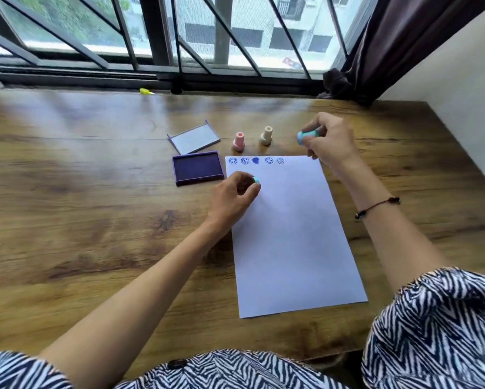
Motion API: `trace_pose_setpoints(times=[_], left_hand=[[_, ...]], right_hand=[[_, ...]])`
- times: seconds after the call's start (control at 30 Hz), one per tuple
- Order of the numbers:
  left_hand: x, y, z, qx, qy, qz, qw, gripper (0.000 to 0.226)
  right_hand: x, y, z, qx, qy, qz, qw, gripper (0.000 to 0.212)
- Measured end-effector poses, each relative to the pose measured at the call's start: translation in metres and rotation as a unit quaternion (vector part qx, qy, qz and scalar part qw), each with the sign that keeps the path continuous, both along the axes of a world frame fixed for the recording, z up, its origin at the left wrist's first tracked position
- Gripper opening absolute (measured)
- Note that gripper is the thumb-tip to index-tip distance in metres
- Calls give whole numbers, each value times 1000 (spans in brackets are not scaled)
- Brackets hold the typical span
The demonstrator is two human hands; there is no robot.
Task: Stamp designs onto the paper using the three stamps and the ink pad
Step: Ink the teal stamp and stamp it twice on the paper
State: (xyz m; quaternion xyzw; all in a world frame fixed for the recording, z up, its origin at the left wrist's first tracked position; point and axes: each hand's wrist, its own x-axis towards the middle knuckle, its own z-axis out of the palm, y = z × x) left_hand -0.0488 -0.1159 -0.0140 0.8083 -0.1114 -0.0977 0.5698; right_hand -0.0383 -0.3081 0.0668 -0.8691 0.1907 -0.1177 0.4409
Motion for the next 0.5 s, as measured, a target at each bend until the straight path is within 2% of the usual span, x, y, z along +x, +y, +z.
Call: trace_pose_setpoints(times=[0.17,0.33,0.5], left_hand=[[5,0,10,-115,95,0,989,9],[7,5,26,-212,98,-10,972,18],[7,11,35,-234,83,-32,968,11]], right_hand=[[-10,19,-1,123,31,59,990,21],[-22,43,-3,213,46,121,968,19],[-24,58,-2,217,37,138,965,10]])
